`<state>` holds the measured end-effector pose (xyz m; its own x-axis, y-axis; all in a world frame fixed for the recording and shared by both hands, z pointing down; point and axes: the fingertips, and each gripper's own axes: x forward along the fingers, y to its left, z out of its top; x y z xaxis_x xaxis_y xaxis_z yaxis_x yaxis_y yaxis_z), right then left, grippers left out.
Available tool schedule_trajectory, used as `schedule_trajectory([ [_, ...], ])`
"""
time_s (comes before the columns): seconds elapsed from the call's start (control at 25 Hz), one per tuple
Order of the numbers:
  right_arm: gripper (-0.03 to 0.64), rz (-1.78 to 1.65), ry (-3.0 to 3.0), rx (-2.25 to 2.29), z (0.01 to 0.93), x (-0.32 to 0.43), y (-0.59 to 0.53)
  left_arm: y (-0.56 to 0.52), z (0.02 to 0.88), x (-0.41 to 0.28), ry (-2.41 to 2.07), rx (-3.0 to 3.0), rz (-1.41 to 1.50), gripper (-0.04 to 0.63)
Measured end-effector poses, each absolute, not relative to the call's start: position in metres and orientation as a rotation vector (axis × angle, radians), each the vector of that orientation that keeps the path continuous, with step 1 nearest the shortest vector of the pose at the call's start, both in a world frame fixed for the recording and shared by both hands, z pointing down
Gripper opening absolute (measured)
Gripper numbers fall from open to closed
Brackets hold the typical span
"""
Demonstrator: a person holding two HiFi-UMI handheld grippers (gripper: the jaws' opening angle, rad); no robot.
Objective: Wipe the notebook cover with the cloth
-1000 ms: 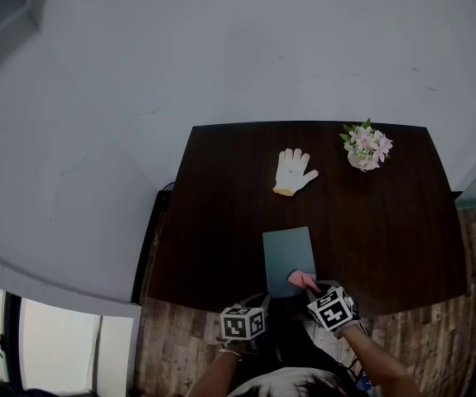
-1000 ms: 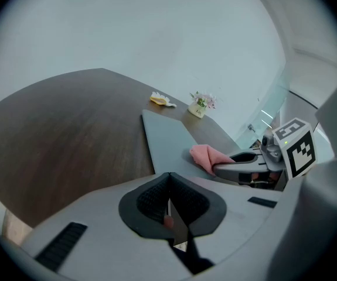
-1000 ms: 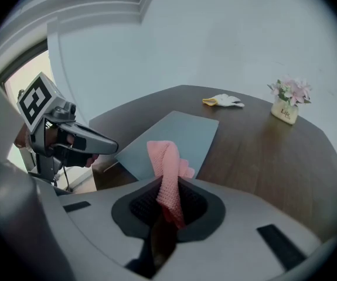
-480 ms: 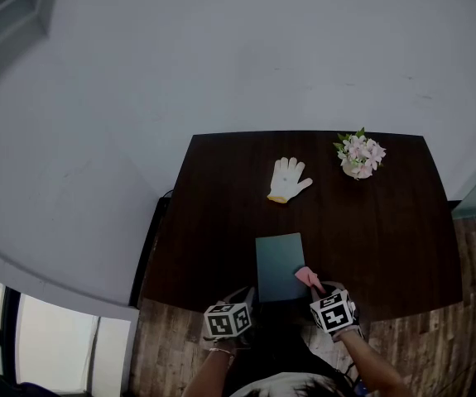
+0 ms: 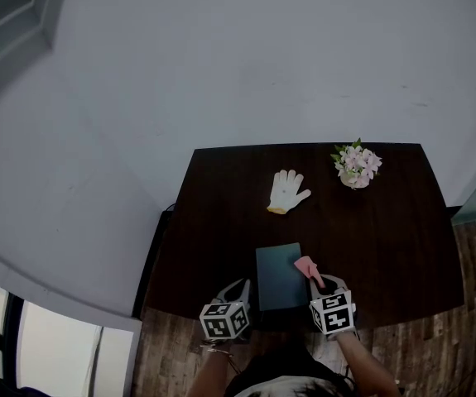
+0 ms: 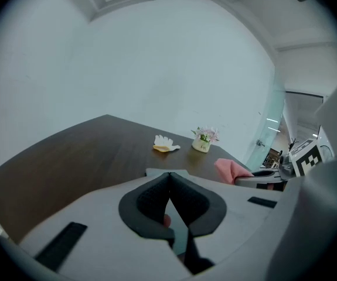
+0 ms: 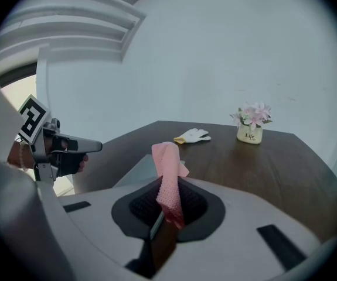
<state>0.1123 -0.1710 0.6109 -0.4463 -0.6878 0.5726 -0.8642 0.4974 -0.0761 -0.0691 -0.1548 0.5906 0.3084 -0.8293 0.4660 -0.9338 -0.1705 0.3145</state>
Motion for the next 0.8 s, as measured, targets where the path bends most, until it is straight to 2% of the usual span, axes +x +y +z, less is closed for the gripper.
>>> schedule_trajectory([
  [0.24,0.044,0.517,-2.351,1.343,0.580,0.101,-0.176,-0.161,0.555,-0.064,-1.567,2.160,0.222,0.018],
  [0.8,0.044,0.273,-2.479,1.491,0.472,0.077,-0.152,-0.145,0.452,-0.059,-1.579,2.388,0.138,0.018],
])
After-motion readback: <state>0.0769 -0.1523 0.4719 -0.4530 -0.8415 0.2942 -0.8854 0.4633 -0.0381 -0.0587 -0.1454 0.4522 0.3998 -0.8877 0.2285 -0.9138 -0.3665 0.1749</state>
